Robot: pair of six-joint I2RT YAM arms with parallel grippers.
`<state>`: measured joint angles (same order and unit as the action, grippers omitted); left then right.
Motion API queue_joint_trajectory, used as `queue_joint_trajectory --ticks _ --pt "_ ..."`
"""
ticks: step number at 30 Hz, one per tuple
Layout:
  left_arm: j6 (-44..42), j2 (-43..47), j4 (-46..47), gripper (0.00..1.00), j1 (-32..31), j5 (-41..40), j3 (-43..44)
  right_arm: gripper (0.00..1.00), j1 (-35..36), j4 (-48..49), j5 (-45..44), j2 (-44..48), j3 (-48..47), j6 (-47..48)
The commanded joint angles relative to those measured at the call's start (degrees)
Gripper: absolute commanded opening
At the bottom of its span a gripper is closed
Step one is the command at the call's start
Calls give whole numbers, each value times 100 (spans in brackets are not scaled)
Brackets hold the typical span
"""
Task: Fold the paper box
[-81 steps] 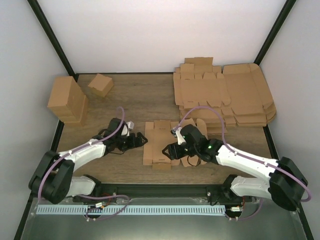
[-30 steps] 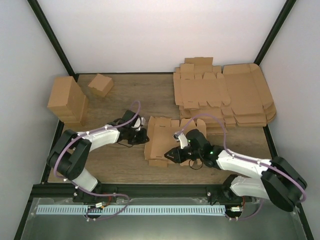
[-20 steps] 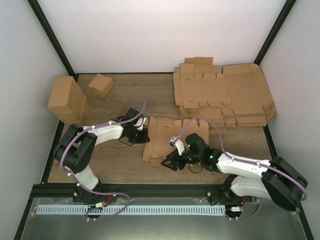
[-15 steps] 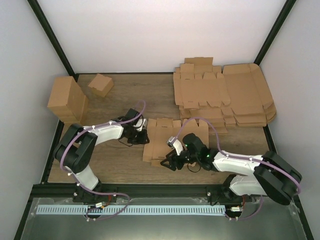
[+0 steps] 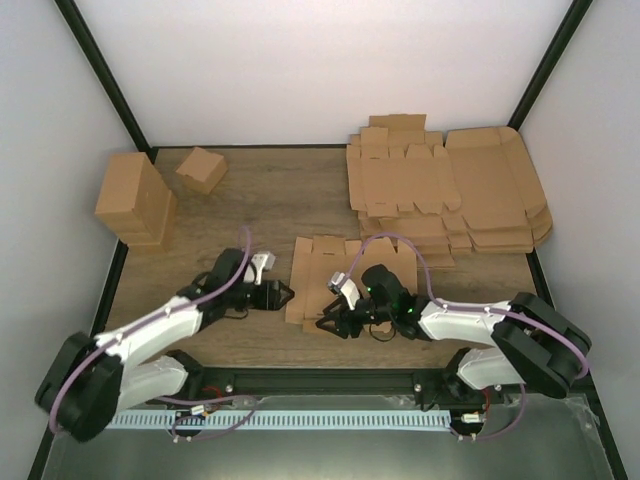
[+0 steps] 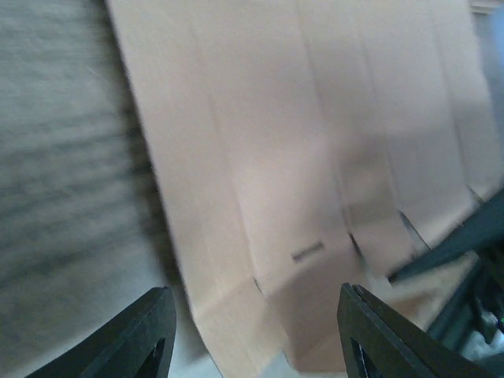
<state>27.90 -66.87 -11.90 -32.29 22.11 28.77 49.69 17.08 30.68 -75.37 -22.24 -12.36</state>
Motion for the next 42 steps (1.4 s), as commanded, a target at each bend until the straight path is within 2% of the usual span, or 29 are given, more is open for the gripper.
queue_joint_trajectory --ticks 1,4,7,12,17,26,32,36,42 --pt "581 1034 2123 59 -188 649 -1195 48 49 280 256 -242 -66 222" --pt "622 1557 2879 61 -300 646 -1759 46 49 242 292 -431 -146 227" --pt "510 1822 3051 63 -449 386 -1991 46 49 286 313 -482 -128 192" --pt "294 1869 3845 64 -662 476 -2455 41 49 274 338 -634 -157 114" --pt "-332 1717 3910 60 -871 514 -2489 37 49 268 305 -719 -163 74" --pt "-603 672 4581 59 -1025 815 -2520 23 49 314 313 -786 -224 32" --pt "-803 -220 4826 53 -1108 1095 -2272 18 49 361 303 -741 -228 -8" --pt "-818 -521 5075 48 -1128 1319 -2211 15 49 429 320 -655 -188 -37" --pt "-1067 -1058 5124 34 -1314 1466 -1917 12 49 504 443 -654 -195 -41"
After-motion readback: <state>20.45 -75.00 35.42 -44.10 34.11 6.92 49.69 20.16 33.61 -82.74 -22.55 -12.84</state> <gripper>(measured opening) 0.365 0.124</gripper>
